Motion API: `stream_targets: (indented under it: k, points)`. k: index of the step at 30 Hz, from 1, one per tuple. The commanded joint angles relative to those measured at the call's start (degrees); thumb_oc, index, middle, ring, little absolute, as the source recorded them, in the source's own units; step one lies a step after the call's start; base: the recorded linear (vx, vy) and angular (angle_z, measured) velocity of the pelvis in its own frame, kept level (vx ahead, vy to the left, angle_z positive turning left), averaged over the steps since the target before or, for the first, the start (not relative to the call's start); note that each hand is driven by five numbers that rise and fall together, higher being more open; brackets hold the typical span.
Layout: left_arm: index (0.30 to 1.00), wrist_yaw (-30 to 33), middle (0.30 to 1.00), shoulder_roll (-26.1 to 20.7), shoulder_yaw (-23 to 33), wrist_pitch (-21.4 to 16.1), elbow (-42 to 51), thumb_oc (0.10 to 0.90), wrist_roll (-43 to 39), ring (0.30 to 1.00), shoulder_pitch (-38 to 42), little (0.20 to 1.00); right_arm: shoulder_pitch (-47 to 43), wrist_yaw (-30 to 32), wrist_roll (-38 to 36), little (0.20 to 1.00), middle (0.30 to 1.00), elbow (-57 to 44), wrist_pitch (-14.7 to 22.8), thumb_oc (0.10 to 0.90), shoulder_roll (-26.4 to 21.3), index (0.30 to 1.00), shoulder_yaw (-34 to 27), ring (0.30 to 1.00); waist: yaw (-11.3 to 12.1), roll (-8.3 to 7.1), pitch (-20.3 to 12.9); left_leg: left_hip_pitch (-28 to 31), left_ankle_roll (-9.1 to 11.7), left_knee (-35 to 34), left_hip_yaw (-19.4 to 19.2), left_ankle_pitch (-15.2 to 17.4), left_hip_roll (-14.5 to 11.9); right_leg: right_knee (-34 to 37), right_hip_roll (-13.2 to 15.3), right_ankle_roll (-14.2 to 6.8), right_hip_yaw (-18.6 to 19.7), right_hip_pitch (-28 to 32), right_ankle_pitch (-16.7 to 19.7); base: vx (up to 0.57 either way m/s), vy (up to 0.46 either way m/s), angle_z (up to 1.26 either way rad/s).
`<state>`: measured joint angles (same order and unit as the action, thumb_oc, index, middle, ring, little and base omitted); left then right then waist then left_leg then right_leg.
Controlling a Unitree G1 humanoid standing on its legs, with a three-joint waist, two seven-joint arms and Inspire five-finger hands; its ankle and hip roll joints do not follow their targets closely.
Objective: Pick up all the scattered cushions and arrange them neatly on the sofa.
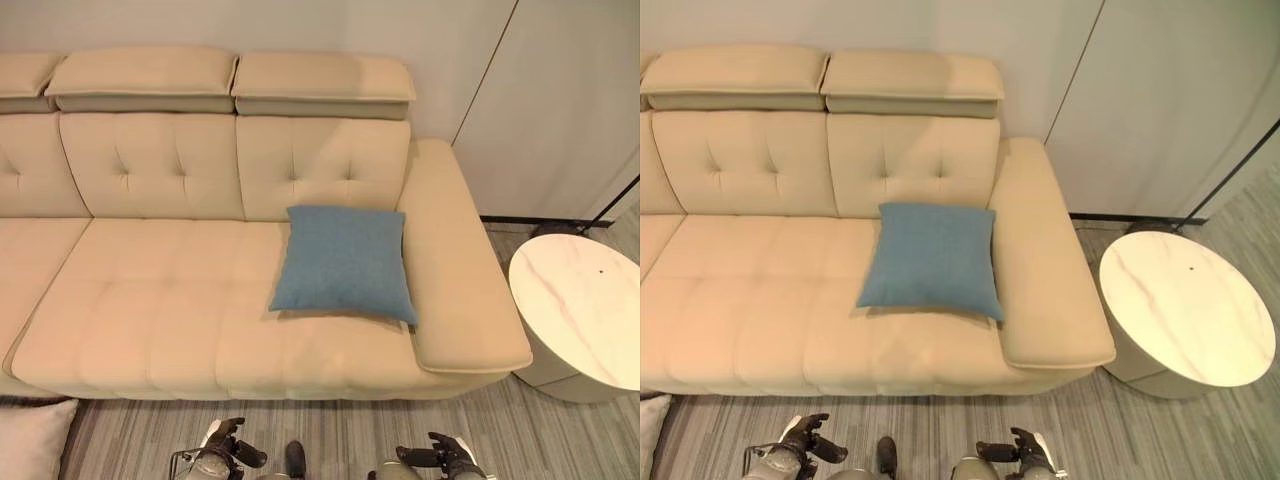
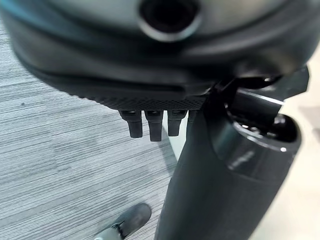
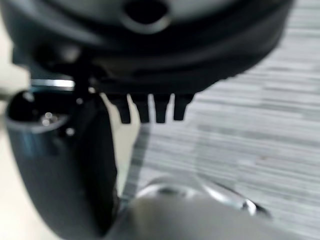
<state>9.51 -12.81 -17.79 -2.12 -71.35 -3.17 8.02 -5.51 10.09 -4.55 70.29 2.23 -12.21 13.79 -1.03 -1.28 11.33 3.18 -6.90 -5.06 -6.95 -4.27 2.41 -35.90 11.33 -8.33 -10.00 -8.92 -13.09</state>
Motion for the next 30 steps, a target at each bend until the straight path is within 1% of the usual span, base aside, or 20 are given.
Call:
stream_targets:
  k: [1, 3, 4, 5, 7, 8, 9, 10, 12, 13, 14, 16, 17, 18, 19, 21, 25, 27, 29, 30]
  points:
    - [0.9, 0.0, 0.9, -0.11, 1.02, -1.21, -0.36, 0.8, 1.28, 0.9, -0.02, 0.9, -0.58, 0.95, 1.0, 0.9, 0.9, -0.56, 0.24, 0.8, -2.86, 0.9, 1.2, 0.9, -1.62, -0.29, 1.28, -1.51, 4.29, 4.99, 1.61, 8.17, -0.44, 21.84, -6.38, 2.66, -1.2, 2.25, 8.71, 0.32, -0.096, -0.01]
    - [0.9, 0.05, 0.9, -0.18, 1.43, -1.29, -0.65, 0.8, 1.19, 0.9, -0.04, 0.9, -0.63, 0.85, 0.87, 0.9, 0.9, -0.63, 0.08, 0.8, -2.99, 0.9, 1.21, 0.9, -2.14, -0.96, 1.31, -0.69, 4.68, 4.47, 2.7, 8.45, 0.31, 28.21, -7.53, 2.41, -0.74, 0.89, 10.79, 0.22, -0.088, -0.11]
    - [0.9, 0.06, 0.9, -0.24, 1.68, -1.33, -0.76, 0.8, 1.15, 0.9, -0.02, 0.9, -0.69, 0.72, 0.85, 0.9, 0.9, -0.58, 0.05, 0.8, -3.12, 0.9, 1.18, 0.9, -2.43, -0.98, 1.59, -0.2, 4.84, 4.28, 3.24, 8.54, 0.38, 28.93, -7.95, 2.27, -0.06, 0.26, 11.45, 0.19, -0.097, 0.18]
    - [0.9, -0.04, 0.9, -0.1, 1.79, -1.38, -0.9, 0.8, 1.27, 0.9, 0.04, 0.9, -0.52, 0.73, 0.79, 0.9, 0.9, -0.43, -0.05, 0.8, -3.12, 0.9, 1.0, 0.9, -2.63, -1.13, 1.58, 0.17, 4.96, 4.46, 3.69, 9.03, 0.65, 30.58, -8.14, 2.16, 0.69, 1.22, 11.55, 0.19, -0.106, 0.31]
    - [0.9, -0.05, 0.9, 0.01, 1.49, -1.36, -1.13, 0.8, 1.98, 0.9, 0.03, 0.9, -0.34, 0.79, 0.79, 0.9, 0.9, -0.29, -0.02, 0.8, -3.08, 0.9, 1.13, 0.9, -2.67, -1.34, 1.44, 0.31, 4.87, 4.84, 3.93, 9.74, 1.0, 31.84, -8.35, 2.54, 1.51, 2.09, 11.68, 0.12, -0.078, 0.36]
    - [0.9, -0.14, 0.9, 0.21, 1.12, -1.39, -1.42, 0.8, 2.49, 0.9, -0.03, 0.9, -0.14, 0.8, 0.63, 0.9, 0.9, -0.13, 0.09, 0.8, -3.11, 0.9, 1.19, 0.9, -2.86, -1.33, 1.17, 0.39, 5.06, 5.34, 4.22, 10.27, 1.15, 32.55, -8.88, 3.2, 2.5, 2.89, 11.52, 0.19, -0.129, 0.3]
    - [0.9, -0.66, 0.9, 0.82, 0.63, -1.24, -1.8, 0.8, 3.03, 0.9, -0.24, 0.9, 0.25, 0.9, 0.4, 0.9, 0.9, -0.06, 0.36, 0.8, -3.45, 0.9, 0.59, 0.9, -2.79, -1.13, 0.42, -0.01, 6.44, 8.19, 3.7, 11.69, 1.12, 34.3, -8.77, 3.88, 1.52, 4.95, 11.3, 0.23, -0.196, 0.32]
    - [0.9, -0.74, 0.9, 1.29, 0.06, -1.33, -1.4, 0.8, 3.03, 0.9, -0.06, 0.9, 0.2, 0.96, -0.31, 0.9, 0.9, -0.47, 0.87, 0.8, -3.65, 0.9, 0.59, 0.9, -2.98, -1.37, 0.84, -1.95, 8.23, 13.74, 2.59, 12.46, 0.83, 35.5, -8.48, 4.66, 1.07, 6.88, 10.91, 0.17, -0.157, 0.28]
    - [0.9, -0.74, 0.9, 1.29, 0.06, -1.33, -1.4, 0.8, 3.03, 0.9, -0.05, 0.9, 0.19, 0.95, -0.31, 0.9, 0.9, -0.46, 0.88, 0.8, -3.65, 0.9, 0.59, 0.9, -3.01, -1.34, 0.84, -2.1, 8.24, 13.99, 2.62, 12.59, 0.79, 35.52, -8.5, 4.67, 1.03, 6.87, 10.93, 0.02, -0.056, 0.46]
    - [0.9, -0.76, 0.9, 1.71, -0.69, -1.27, -0.98, 0.8, 3.14, 0.9, 0.44, 0.9, -0.42, 1.2, -0.57, 0.9, 0.9, -0.61, 0.92, 0.8, -4.15, 0.9, 0.8, 0.9, -2.92, -1.71, 1.74, -5.49, 9.57, 20.87, 1.51, 12.02, -0.28, 36.32, -7.98, 5.58, 0.56, 8.52, 10.53, 0.02, -0.053, 0.41]
    - [0.9, -0.74, 0.9, 1.72, -0.92, -1.3, -0.87, 0.8, 3.16, 0.9, 0.57, 0.9, -0.62, 1.25, -0.85, 0.9, 0.9, -0.5, 0.93, 0.8, -4.37, 0.9, 0.96, 0.9, -2.81, -1.71, 2.05, -6.58, 9.81, 22.31, 1.0, 11.4, -0.9, 36.81, -7.99, 6.02, 0.59, 9.24, 10.17, 0.05, -0.05, 0.32]
    - [0.9, -0.59, 0.9, 1.79, -0.97, -1.27, -0.77, 0.8, 2.91, 0.9, 0.49, 0.9, -0.83, 1.21, -1.18, 0.9, 0.9, -0.39, 0.82, 0.8, -4.46, 0.9, 1.07, 0.9, -2.76, -1.44, 1.87, -6.93, 9.43, 20.25, 0.28, 11.84, -2.01, 37.45, -7.89, 6.0, 0.33, 10.24, 9.66, 0.09, 0.029, 0.08]
    - [0.9, -0.6, 0.9, 1.9, -0.86, -1.22, -0.82, 0.8, 2.78, 0.9, 0.37, 0.9, -0.77, 1.11, -1.16, 0.9, 0.9, -0.39, 0.81, 0.8, -4.46, 0.9, 1.11, 0.9, -2.61, -1.28, 1.63, -7.04, 9.38, 18.09, 0.4, 10.99, -2.7, 37.7, -7.89, 5.79, 0.42, 10.73, 9.48, 0.08, 0.041, -0.09]
    - [0.9, -0.6, 0.9, 1.91, -0.86, -1.22, -0.82, 0.8, 2.78, 0.9, 0.36, 0.9, -0.76, 1.11, -1.16, 0.9, 0.9, -0.4, 0.81, 0.8, -4.46, 0.9, 1.11, 0.9, -2.59, -1.31, 1.67, -6.9, 9.38, 17.95, 0.38, 10.93, -2.67, 37.72, -7.86, 5.78, 0.43, 10.81, 9.47, 0.13, 0.072, -0.15]
    - [0.9, -0.49, 0.9, 2.06, -0.9, -1.09, -1.08, 0.8, 2.78, 0.9, 0.09, 0.9, -0.57, 1.23, -0.96, 0.9, 0.9, -0.38, 1.02, 0.8, -4.4, 0.9, 1.18, 0.9, -2.37, -0.73, 1.25, -6.57, 9.41, 12.9, 1.5, 8.72, -3.64, 37.64, -8.19, 5.54, 0.31, 11.08, 9.07, 0.12, 0.084, -0.09]
    - [0.9, -0.12, 0.9, 2.08, -1.32, -1.07, -1.07, 0.8, 2.44, 0.9, 0.14, 0.9, -0.38, 1.58, -1.32, 0.9, 0.9, -0.69, 1.22, 0.8, -4.32, 0.9, 1.08, 0.9, -2.07, 0.06, 1.37, -8.12, 10.03, 8.39, 3.47, 4.6, -5.24, 37.35, -8.42, 5.58, 0.39, 11.76, 8.02, 0.13, 0.129, -0.03]
    - [0.9, -0.11, 0.9, 2.03, -1.35, -1.01, -1.32, 0.8, 2.78, 0.9, -0.01, 0.9, -0.09, 1.46, -1.15, 0.9, 0.9, -0.52, 1.12, 0.8, -4.11, 0.9, 0.68, 0.9, -2.35, 0.47, 1.06, -7.13, 10.11, 6.31, 3.04, 3.99, -5.37, 37.1, -8.28, 5.39, 0.5, 12.2, 7.62, 0.07, 0.127, -0.1]
    - [0.9, -0.02, 0.9, 1.92, -1.4, -0.96, -1.41, 0.8, 3.3, 0.9, -0.43, 0.9, 0.27, 1.48, -0.36, 0.9, 0.9, -0.11, 0.97, 0.8, -3.67, 0.9, 0.79, 0.9, -2.4, 0.75, 0.05, -5.23, 9.47, 4.09, 3.49, 4.27, -4.26, 36.85, -7.68, 4.88, 1.35, 12.37, 7.99, 0.11, 0.196, -0.15]
    - [0.9, -0.01, 0.9, 1.86, -1.3, -0.99, -1.48, 0.8, 3.28, 0.9, -0.5, 0.9, 0.41, 1.44, -0.23, 0.9, 0.9, 0.0, 0.93, 0.8, -3.48, 0.9, 0.79, 0.9, -2.43, 0.78, -0.2, -4.55, 9.27, 3.36, 3.39, 4.28, -3.89, 36.83, -7.44, 4.62, 1.62, 12.36, 8.22, 0.05, 0.141, -0.11]
    - [0.9, 0.25, 0.9, 1.49, -1.01, -1.12, -1.4, 0.8, 3.14, 0.9, -0.41, 0.9, 0.41, 1.62, -0.01, 0.9, 0.9, -0.22, 0.96, 0.8, -3.16, 0.9, 0.8, 0.9, -2.5, 0.73, -0.61, -3.57, 8.8, 2.27, 2.93, 4.46, -3.18, 36.8, -6.77, 3.91, 2.28, 12.05, 8.94, 0.05, 0.206, -0.17]
